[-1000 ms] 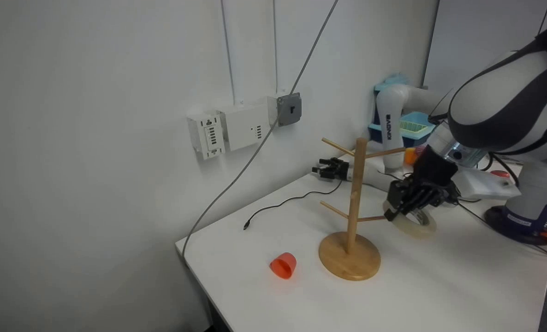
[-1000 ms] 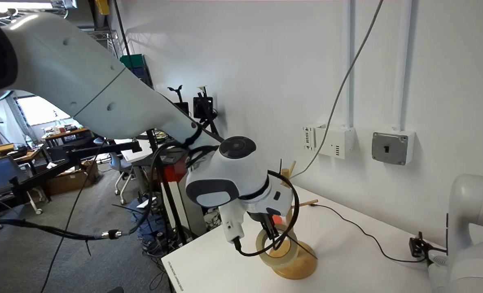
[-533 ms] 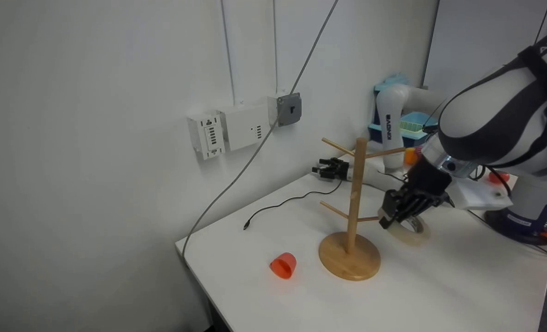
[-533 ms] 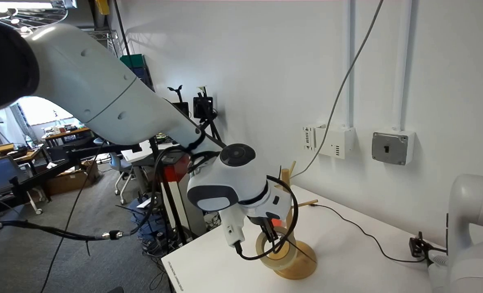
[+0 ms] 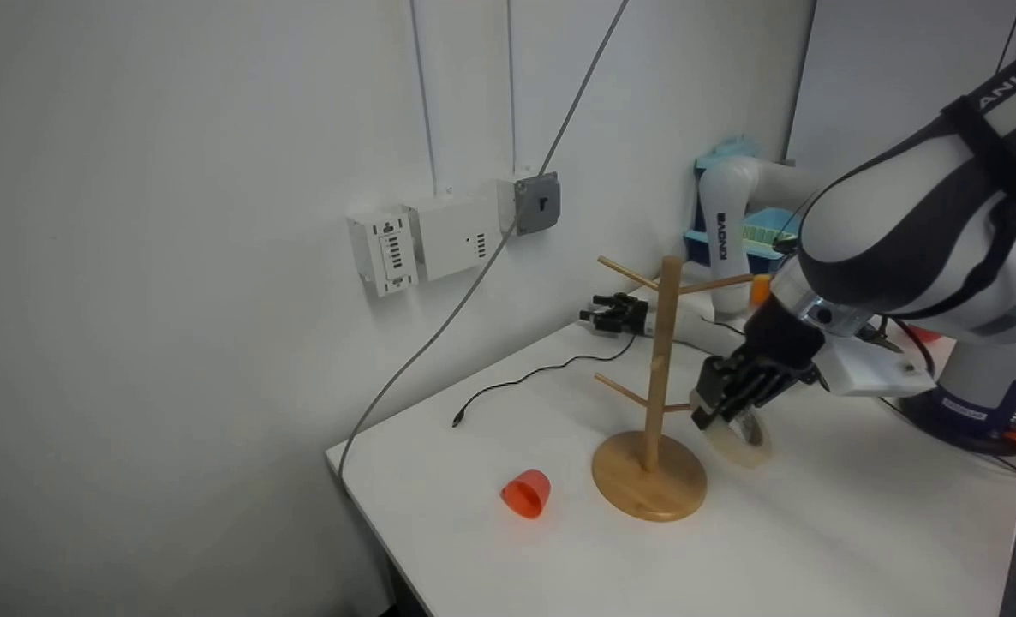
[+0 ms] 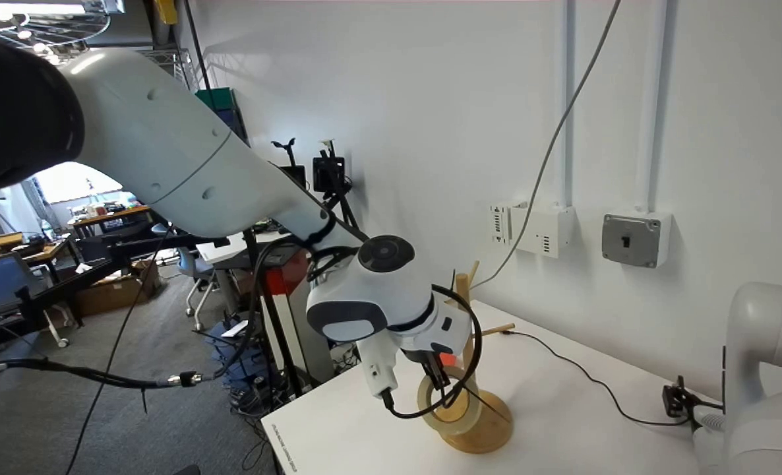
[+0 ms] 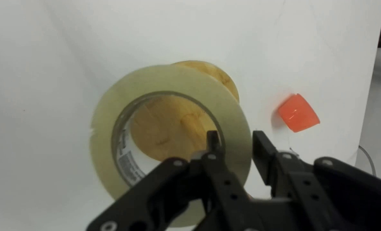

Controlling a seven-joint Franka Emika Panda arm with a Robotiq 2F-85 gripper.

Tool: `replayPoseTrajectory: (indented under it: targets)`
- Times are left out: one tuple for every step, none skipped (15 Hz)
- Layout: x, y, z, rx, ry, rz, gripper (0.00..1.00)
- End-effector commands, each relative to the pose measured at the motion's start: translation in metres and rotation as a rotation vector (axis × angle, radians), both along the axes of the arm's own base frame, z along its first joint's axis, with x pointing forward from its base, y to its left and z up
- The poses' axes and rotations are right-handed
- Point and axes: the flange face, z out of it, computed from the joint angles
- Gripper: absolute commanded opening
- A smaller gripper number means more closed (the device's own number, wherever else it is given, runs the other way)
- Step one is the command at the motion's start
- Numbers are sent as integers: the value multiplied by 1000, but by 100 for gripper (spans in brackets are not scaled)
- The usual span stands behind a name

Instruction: Hang the masking tape on the wooden stand

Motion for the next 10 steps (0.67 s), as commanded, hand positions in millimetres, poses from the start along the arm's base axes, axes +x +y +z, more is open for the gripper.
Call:
replayPoseTrajectory:
  targets:
    - [5, -3, -4, -2, -23, -8, 64]
    - [5, -3, -5, -2, -21, -9, 71]
    - [5, -3, -6, -3, -20, -9, 80]
    - [5, -3, -6, -3, -17, -8, 86]
    - [5, -4, -7, -5, -17, -7, 95]
    - [4, -5, -6, -10, -16, -6, 99]
    - [3, -6, -5, -14, -13, -4, 100]
    - [0, -8, -5, -23, -3, 3, 100]
    - [-4, -11, -4, -33, 5, 4, 100]
    - [-7, -14, -3, -41, 17, 5, 100]
